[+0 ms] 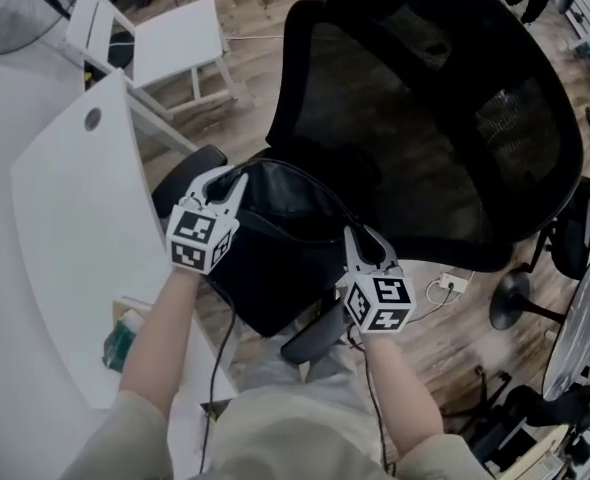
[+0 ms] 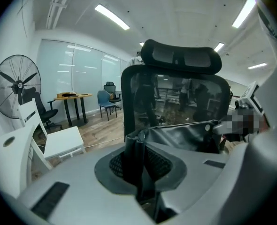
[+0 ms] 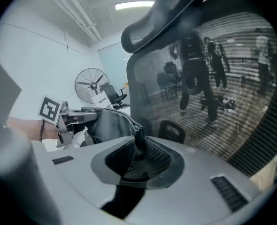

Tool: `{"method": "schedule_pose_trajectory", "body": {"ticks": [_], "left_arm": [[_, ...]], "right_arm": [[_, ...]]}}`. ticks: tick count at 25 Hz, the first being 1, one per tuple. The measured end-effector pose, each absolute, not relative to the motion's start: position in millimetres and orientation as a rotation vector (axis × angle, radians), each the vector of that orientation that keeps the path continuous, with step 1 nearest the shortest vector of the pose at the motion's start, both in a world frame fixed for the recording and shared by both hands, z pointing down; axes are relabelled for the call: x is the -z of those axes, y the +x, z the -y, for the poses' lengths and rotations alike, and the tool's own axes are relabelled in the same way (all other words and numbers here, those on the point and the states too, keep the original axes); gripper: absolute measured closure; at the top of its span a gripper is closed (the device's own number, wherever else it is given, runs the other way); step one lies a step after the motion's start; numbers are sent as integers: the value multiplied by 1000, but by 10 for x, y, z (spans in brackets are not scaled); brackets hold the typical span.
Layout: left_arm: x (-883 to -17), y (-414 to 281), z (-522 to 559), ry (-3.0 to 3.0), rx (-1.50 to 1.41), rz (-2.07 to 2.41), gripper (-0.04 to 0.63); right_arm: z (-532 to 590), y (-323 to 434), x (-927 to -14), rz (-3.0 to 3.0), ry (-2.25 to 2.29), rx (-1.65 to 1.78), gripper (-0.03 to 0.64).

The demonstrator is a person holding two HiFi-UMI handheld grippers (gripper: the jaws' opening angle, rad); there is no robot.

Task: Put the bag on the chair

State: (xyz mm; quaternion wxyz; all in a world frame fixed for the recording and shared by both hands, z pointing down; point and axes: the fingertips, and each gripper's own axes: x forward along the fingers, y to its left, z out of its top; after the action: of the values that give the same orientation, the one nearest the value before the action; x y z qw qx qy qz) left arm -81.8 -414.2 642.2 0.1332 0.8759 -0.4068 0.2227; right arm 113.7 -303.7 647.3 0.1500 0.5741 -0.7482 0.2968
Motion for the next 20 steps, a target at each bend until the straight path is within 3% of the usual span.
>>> {"method": "schedule_pose_trajectory", "body": {"ticks": [20], "left_arm": [[-7786, -713, 3773, 2333, -888, 1014, 526]], "right_arm": [[2467, 1187, -7833, 1885, 1516, -1085, 538]]}}
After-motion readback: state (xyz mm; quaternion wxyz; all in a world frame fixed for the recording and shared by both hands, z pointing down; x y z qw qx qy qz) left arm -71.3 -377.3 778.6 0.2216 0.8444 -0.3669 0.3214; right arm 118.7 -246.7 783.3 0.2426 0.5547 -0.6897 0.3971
